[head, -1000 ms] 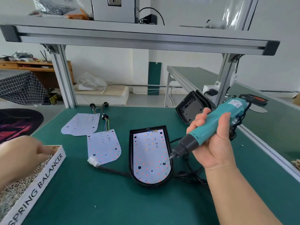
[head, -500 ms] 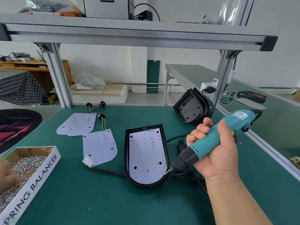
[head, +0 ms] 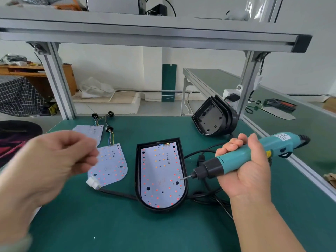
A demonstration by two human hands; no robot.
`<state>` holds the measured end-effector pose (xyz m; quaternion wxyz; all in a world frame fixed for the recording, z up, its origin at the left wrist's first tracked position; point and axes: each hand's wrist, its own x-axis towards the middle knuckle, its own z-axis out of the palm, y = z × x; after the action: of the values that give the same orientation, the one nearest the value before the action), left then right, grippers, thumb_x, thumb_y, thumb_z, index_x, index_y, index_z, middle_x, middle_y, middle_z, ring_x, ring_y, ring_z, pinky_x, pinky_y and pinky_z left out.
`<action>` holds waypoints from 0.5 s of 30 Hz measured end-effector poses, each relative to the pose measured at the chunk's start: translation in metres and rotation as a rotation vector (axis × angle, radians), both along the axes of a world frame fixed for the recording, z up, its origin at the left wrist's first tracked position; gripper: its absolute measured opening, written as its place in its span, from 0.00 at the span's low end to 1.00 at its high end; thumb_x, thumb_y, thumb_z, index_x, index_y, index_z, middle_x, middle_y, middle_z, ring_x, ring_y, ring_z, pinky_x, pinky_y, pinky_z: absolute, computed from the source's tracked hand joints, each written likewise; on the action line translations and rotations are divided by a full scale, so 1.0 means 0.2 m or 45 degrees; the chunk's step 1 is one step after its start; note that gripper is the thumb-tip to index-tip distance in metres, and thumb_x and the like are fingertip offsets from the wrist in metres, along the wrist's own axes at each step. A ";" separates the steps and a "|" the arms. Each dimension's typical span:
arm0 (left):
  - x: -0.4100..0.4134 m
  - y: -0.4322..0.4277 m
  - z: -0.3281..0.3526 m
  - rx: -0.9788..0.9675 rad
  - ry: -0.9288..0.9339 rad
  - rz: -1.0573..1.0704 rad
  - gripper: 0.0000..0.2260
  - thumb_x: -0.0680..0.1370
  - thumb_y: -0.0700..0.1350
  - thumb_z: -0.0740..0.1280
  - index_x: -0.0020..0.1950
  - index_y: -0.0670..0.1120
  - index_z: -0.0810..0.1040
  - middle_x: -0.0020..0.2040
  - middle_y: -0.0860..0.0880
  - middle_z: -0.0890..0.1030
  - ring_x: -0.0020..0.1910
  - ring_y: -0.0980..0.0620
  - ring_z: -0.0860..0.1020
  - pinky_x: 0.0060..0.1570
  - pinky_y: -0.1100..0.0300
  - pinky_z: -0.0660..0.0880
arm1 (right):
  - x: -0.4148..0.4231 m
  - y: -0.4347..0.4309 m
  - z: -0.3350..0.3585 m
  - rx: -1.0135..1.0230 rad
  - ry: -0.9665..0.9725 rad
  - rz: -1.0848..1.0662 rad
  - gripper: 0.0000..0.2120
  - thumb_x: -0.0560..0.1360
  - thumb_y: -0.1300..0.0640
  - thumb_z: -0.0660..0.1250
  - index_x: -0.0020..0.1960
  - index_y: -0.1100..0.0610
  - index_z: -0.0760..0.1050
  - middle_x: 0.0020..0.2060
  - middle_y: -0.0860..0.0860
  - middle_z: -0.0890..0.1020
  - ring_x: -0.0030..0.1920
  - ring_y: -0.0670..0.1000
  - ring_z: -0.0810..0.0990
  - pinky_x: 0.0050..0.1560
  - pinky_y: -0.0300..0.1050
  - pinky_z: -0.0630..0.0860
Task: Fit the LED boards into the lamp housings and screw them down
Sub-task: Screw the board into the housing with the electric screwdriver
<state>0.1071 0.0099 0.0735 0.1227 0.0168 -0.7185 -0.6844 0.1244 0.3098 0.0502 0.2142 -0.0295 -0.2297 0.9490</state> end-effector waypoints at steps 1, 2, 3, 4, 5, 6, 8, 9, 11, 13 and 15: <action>-0.01 0.09 0.01 0.036 -0.015 -0.097 0.07 0.66 0.44 0.71 0.38 0.42 0.78 0.27 0.49 0.80 0.23 0.58 0.77 0.23 0.69 0.74 | 0.00 0.00 0.00 -0.001 -0.014 -0.016 0.10 0.66 0.50 0.70 0.43 0.52 0.73 0.31 0.44 0.73 0.29 0.43 0.72 0.33 0.36 0.72; -0.01 0.19 0.02 0.105 -0.040 -0.155 0.06 0.65 0.43 0.71 0.37 0.41 0.78 0.27 0.49 0.80 0.23 0.58 0.77 0.24 0.70 0.74 | -0.01 0.00 0.00 0.003 -0.024 -0.032 0.10 0.66 0.51 0.70 0.42 0.52 0.72 0.31 0.44 0.73 0.29 0.43 0.71 0.33 0.36 0.71; -0.02 0.27 0.01 0.179 -0.060 -0.229 0.05 0.66 0.42 0.71 0.38 0.41 0.79 0.27 0.49 0.80 0.24 0.58 0.77 0.25 0.69 0.74 | -0.01 0.01 0.00 0.008 -0.035 -0.048 0.09 0.67 0.51 0.70 0.42 0.52 0.72 0.31 0.44 0.73 0.29 0.43 0.71 0.33 0.36 0.71; -0.02 0.33 0.00 0.262 -0.099 -0.279 0.03 0.67 0.39 0.70 0.38 0.40 0.79 0.27 0.48 0.80 0.24 0.57 0.77 0.26 0.69 0.75 | -0.01 0.01 0.00 0.014 -0.045 -0.063 0.08 0.68 0.51 0.70 0.42 0.52 0.72 0.31 0.44 0.73 0.29 0.43 0.71 0.33 0.36 0.71; -0.04 0.37 -0.02 0.323 -0.133 -0.324 0.01 0.69 0.37 0.70 0.39 0.40 0.79 0.28 0.48 0.81 0.25 0.57 0.78 0.26 0.68 0.76 | -0.01 0.01 0.00 0.015 -0.053 -0.076 0.07 0.70 0.51 0.69 0.42 0.52 0.72 0.31 0.44 0.73 0.28 0.43 0.71 0.33 0.36 0.71; -0.03 0.41 -0.03 0.357 -0.183 -0.337 0.01 0.71 0.34 0.69 0.40 0.39 0.79 0.28 0.47 0.81 0.25 0.56 0.78 0.27 0.68 0.76 | -0.01 0.01 -0.01 0.013 -0.061 -0.089 0.06 0.73 0.51 0.68 0.42 0.52 0.72 0.31 0.44 0.73 0.28 0.43 0.71 0.33 0.36 0.71; -0.01 0.46 -0.07 0.351 -0.234 -0.375 0.05 0.72 0.30 0.68 0.43 0.39 0.79 0.30 0.47 0.81 0.27 0.55 0.80 0.28 0.67 0.77 | -0.02 0.00 -0.02 0.009 -0.072 -0.111 0.06 0.76 0.52 0.66 0.43 0.52 0.72 0.31 0.44 0.73 0.28 0.43 0.71 0.33 0.37 0.72; 0.00 0.48 -0.11 0.326 -0.236 -0.380 0.06 0.72 0.30 0.68 0.43 0.40 0.80 0.30 0.47 0.82 0.28 0.54 0.80 0.29 0.67 0.77 | -0.02 0.00 -0.02 0.006 -0.075 -0.120 0.06 0.76 0.52 0.66 0.43 0.52 0.72 0.31 0.44 0.73 0.28 0.43 0.71 0.33 0.37 0.72; 0.02 0.49 -0.14 0.303 -0.237 -0.385 0.08 0.73 0.32 0.69 0.39 0.43 0.83 0.31 0.46 0.82 0.28 0.54 0.80 0.29 0.67 0.76 | -0.01 -0.01 -0.01 -0.001 -0.076 -0.134 0.06 0.77 0.53 0.66 0.42 0.53 0.72 0.31 0.44 0.73 0.28 0.43 0.71 0.33 0.37 0.72; 0.04 0.49 -0.15 0.233 -0.226 -0.398 0.10 0.73 0.36 0.70 0.33 0.45 0.84 0.30 0.47 0.81 0.26 0.55 0.78 0.27 0.67 0.75 | 0.00 -0.02 -0.01 -0.007 -0.071 -0.146 0.06 0.77 0.54 0.65 0.42 0.53 0.71 0.31 0.44 0.73 0.28 0.43 0.71 0.34 0.37 0.71; 0.06 0.51 -0.15 0.259 -0.257 -0.412 0.10 0.72 0.35 0.71 0.32 0.46 0.83 0.30 0.47 0.81 0.26 0.54 0.77 0.26 0.66 0.75 | 0.00 -0.02 -0.01 -0.016 -0.065 -0.156 0.07 0.77 0.56 0.65 0.42 0.53 0.69 0.31 0.45 0.73 0.28 0.43 0.71 0.34 0.36 0.72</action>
<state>0.1182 0.1125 0.0427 -0.0636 -0.0179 -0.6478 -0.7590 0.1241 0.3050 0.0489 0.2659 -0.0689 -0.2268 0.9344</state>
